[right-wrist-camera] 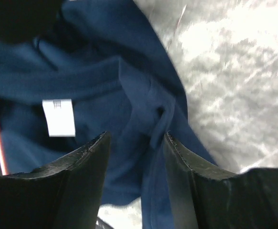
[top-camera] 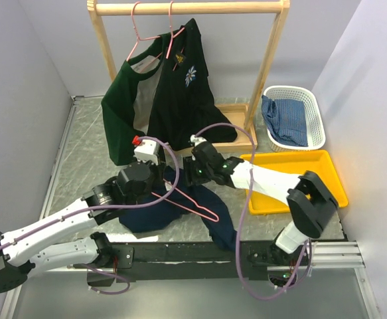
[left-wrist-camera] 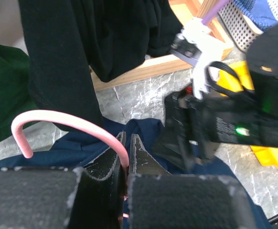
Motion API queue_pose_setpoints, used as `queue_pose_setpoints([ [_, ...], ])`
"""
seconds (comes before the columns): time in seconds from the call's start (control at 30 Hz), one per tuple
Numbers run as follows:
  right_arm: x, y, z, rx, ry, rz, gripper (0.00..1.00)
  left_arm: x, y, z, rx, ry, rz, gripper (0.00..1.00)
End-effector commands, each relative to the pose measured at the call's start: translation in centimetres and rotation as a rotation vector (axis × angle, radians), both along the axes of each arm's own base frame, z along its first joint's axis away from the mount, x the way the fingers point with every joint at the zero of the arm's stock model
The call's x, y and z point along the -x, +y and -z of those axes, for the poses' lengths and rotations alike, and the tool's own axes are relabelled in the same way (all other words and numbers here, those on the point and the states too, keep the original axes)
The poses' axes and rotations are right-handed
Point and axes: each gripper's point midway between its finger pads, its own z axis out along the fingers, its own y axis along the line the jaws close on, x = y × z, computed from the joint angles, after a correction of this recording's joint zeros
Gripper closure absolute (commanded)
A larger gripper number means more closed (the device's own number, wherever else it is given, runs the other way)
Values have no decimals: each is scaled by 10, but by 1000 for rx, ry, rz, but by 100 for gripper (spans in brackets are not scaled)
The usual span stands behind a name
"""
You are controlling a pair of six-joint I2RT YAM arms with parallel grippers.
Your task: Place the t-shirt on the hanger
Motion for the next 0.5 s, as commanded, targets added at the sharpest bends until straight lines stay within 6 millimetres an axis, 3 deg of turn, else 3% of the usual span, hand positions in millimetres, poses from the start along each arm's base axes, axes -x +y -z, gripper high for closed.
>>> queue_pose_setpoints([
  [0.0,-33,20,-37,-59,-94,33,43,-2,3,-18,48,-47,-16,99],
  [0.17,-46,26,-22,-27,-86,56,47,-3,6,-21,54,-57,-30,99],
  [0.3,-49,19,-6,37,-73,75,55,-5,13,-27,70,-79,-66,99],
  [0.47,-45,7,-1,69,-82,83,47,-6,17,-31,81,-91,-84,99],
])
